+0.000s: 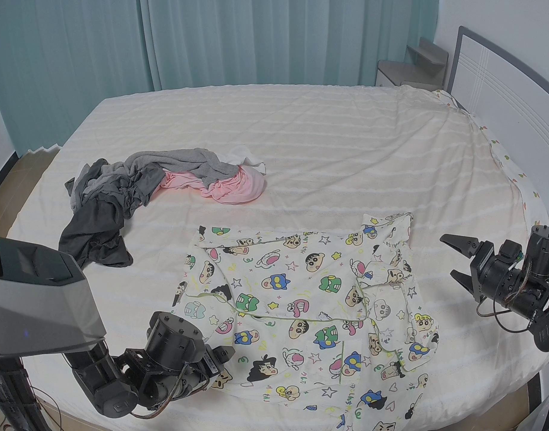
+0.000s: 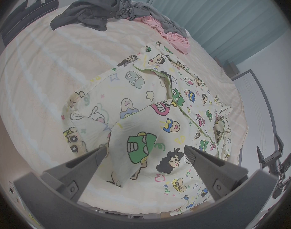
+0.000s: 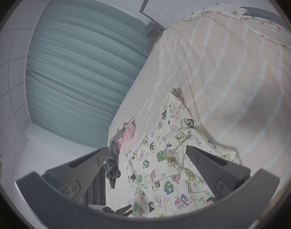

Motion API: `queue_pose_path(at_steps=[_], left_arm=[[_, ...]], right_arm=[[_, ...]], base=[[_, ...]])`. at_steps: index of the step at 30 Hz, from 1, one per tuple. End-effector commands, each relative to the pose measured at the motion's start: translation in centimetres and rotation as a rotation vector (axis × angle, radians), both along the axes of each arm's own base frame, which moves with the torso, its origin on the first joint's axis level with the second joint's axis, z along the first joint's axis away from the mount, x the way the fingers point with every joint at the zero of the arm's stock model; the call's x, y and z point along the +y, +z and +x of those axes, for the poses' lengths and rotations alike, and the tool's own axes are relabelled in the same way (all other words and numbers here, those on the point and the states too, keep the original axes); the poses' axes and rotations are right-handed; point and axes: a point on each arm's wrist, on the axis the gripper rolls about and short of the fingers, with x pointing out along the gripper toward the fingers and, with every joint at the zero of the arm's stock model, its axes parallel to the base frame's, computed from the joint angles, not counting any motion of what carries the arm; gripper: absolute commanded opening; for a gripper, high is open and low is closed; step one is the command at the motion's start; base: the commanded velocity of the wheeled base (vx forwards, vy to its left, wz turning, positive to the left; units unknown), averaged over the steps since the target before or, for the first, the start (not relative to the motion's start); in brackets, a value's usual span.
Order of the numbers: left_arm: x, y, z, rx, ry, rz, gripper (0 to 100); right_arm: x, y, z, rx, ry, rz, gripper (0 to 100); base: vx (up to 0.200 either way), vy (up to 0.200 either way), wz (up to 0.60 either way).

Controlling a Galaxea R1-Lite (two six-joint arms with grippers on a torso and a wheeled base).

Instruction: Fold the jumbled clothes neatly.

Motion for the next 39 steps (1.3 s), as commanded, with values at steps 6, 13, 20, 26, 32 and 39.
queue_pose_path(at_steps=[6,13,20,26,32,39], left_arm=[[-0.4,-0.6,0.3,0.012,0.008,-0.006,100],[-0.7,-1.6,0.6,0.032,0.004,0.011,100],[-0.8,-1.6,0.3,0.038,0.006,0.006,100],[-0.9,-1.7,0.6,0.034,0.014,0.008,100],[-0.8,-2.1,1.2,-0.003,0.058,0.034,0],[-0.6,-2.3,1.1,-0.022,0.083,0.066,0]], right_arm=[[0.0,0.0,0.1,-0.016,0.001,0.001,100],[0.0,0.0,0.1,-0.012,0.002,0.003,100],[0.0,-0.4,0.3,0.000,0.000,0.001,100],[0.1,-0.6,0.5,-0.001,0.002,0.000,100],[0.1,-0.5,0.5,-0.008,0.002,0.001,100],[0.1,-0.4,0.5,-0.013,0.003,-0.001,100]], base=[[0.000,0.000,0.00],[0.000,0.000,0.00],[0.000,0.000,0.00],[0.000,0.000,0.00],[0.000,0.000,0.00],[0.000,0.000,0.00]])
